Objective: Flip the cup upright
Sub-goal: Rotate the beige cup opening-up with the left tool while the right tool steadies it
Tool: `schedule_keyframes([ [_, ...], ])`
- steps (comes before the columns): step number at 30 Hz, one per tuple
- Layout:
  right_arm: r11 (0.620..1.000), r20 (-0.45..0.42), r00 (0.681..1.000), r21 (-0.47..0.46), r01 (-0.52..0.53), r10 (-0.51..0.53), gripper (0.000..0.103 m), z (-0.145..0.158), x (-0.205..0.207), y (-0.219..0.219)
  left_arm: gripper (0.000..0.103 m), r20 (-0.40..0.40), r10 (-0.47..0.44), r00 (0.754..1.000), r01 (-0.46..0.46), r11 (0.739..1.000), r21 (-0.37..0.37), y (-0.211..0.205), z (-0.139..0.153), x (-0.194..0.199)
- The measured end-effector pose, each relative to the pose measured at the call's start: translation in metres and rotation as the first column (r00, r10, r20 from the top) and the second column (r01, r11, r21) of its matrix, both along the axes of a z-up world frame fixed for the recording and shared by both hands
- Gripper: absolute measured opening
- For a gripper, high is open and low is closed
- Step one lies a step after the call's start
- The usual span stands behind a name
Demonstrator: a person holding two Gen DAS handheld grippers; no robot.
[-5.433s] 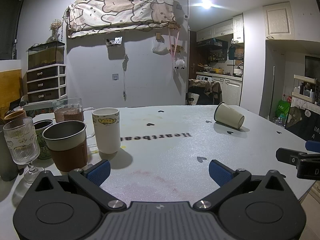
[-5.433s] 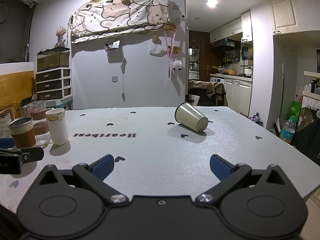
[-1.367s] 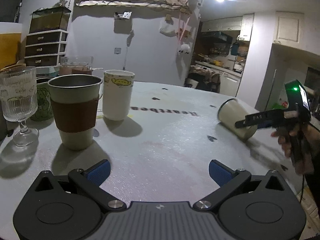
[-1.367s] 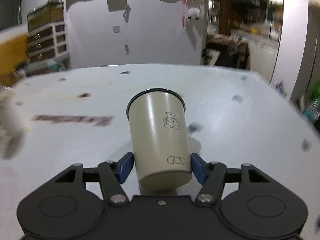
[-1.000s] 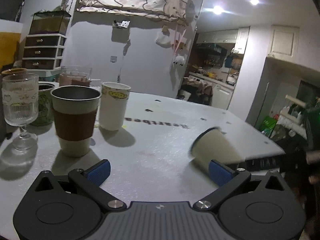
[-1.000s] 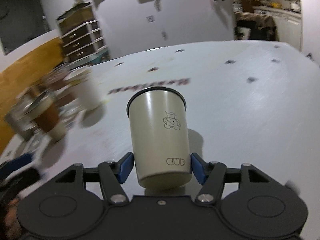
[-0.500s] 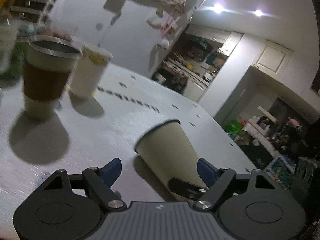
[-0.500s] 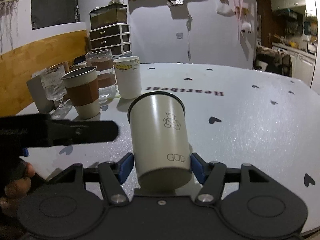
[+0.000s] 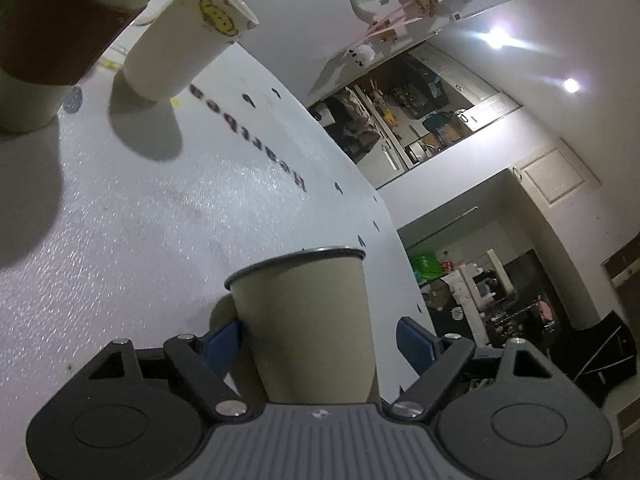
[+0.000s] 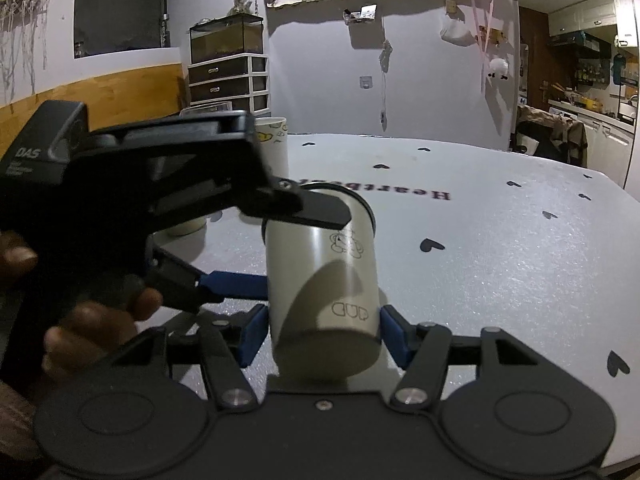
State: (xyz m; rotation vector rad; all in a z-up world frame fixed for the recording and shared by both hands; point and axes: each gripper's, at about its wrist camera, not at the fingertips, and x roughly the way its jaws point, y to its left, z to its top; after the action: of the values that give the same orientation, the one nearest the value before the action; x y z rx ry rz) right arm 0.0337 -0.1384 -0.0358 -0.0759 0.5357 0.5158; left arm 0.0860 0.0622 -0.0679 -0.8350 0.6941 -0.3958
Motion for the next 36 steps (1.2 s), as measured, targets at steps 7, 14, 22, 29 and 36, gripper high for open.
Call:
schedule_keyframes([
  [7, 1.000, 0.020, 1.000, -0.016, -0.016, 0.016, 0.061, 0.000, -0.007, 0.002, 0.085, -0.002, 0.011, 1.000, -0.011, 0.997, 0.075, -0.007, 0.003, 0.001],
  [14, 0.998, 0.043, 0.998, -0.040, -0.053, 0.055, 0.061, 0.001, -0.015, 0.006, 0.081, -0.005, 0.028, 1.000, -0.028, 0.994, 0.103, -0.003, 0.004, 0.005],
  [22, 0.996, 0.060, 0.994, -0.018, -0.093, 0.094, 0.061, 0.001, -0.015, 0.001, 0.078, 0.172, 0.021, 0.985, -0.069, 0.959, 0.277, -0.013, 0.031, -0.019],
  [29, 0.993, 0.086, 0.989, -0.018, -0.120, 0.121, 0.061, -0.007, -0.017, 0.001, 0.078, 0.344, -0.076, 0.936, -0.115, 0.858, 0.501, -0.041, 0.058, -0.063],
  [36, 0.989, 0.134, 0.980, -0.037, -0.141, 0.145, 0.061, -0.015, -0.025, 0.002, 0.078, 0.361, -0.118, 0.925, -0.127, 0.799, 0.588, -0.059, 0.056, -0.079],
])
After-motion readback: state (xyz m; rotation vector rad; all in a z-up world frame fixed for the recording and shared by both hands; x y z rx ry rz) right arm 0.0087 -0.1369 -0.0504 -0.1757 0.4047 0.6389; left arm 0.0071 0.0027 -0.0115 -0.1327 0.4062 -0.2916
